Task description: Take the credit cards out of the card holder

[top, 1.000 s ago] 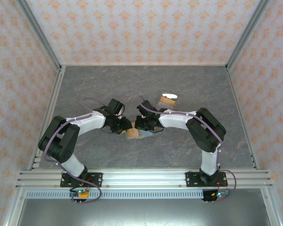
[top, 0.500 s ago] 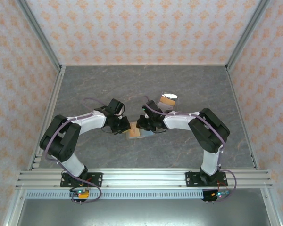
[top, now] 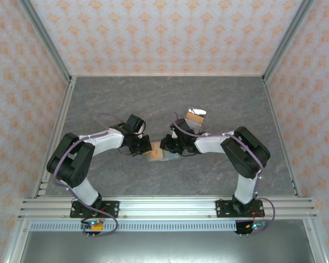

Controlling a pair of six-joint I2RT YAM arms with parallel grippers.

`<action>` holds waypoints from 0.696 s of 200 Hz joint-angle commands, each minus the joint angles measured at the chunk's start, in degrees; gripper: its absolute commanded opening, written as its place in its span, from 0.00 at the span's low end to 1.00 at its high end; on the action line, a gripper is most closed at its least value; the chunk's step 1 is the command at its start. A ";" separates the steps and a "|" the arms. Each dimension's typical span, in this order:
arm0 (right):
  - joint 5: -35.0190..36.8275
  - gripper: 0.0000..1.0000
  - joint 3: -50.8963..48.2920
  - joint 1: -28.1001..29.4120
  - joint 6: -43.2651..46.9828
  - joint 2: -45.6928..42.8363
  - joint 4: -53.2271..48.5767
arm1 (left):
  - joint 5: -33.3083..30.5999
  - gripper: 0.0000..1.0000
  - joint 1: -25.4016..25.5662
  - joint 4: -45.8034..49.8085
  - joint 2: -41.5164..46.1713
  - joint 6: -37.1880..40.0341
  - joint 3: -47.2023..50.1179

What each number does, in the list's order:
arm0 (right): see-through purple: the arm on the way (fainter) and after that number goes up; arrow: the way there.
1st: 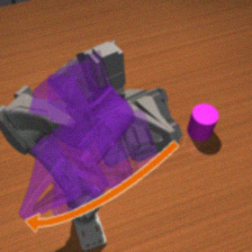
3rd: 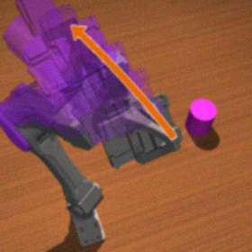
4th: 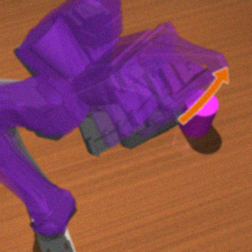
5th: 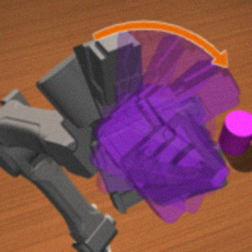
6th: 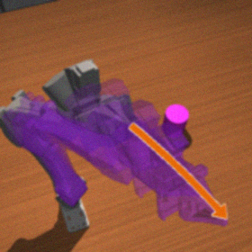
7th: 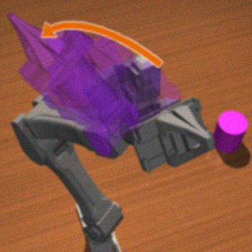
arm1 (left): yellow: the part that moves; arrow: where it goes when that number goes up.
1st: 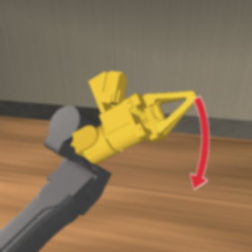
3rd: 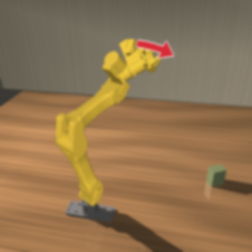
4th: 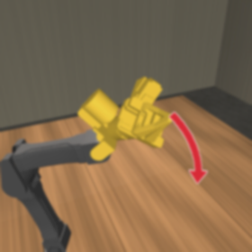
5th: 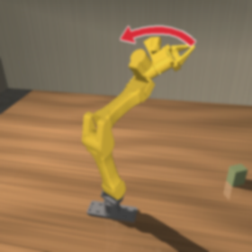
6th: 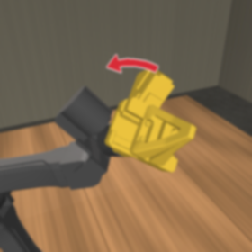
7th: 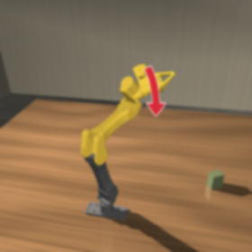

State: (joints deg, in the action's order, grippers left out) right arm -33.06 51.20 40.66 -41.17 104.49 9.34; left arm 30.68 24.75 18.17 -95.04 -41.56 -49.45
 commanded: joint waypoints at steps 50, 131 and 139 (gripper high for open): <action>-4.66 0.06 0.22 0.13 1.01 -0.55 3.08 | -3.22 0.06 0.30 2.90 -2.23 2.24 -0.80; 1.99 0.00 -3.48 -1.62 3.64 -6.31 0.02 | -5.41 0.23 -0.34 6.52 2.71 2.54 -2.28; 1.95 0.00 -3.64 -1.63 3.47 -6.23 0.23 | -5.20 0.23 -0.39 6.44 3.13 2.54 -2.32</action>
State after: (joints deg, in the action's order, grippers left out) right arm -33.15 48.38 39.42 -38.89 99.74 9.26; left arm 27.73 24.71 21.76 -94.61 -40.38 -50.59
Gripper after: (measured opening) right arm 0.048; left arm 0.228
